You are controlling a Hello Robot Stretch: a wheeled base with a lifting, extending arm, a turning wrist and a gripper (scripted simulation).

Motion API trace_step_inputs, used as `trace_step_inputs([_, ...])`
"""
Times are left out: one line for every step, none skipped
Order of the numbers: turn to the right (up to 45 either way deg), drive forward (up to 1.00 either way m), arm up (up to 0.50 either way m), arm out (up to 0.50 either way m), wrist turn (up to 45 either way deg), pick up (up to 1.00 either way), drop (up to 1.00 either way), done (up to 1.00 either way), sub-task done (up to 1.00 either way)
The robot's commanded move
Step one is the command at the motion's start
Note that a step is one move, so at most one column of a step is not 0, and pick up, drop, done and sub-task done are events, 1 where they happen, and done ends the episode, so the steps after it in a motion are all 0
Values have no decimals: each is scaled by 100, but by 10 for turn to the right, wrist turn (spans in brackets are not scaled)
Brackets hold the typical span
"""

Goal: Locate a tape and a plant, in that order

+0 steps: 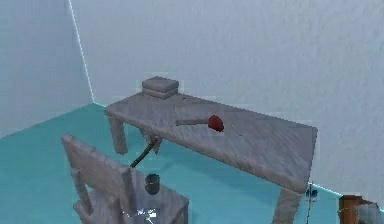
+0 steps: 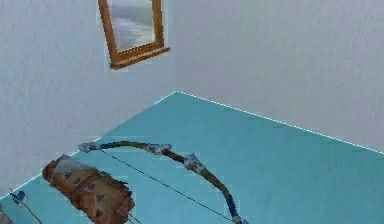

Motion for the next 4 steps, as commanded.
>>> trace_step_inputs([0,10,0,0,0,0,0,0,0])
trace_step_inputs([240,0,0,0,0,0,0,0,0])
trace_step_inputs([0,45,0,0,0,0,0,0,0])
trace_step_inputs([-240,0,0,0,0,0,0,0,0])
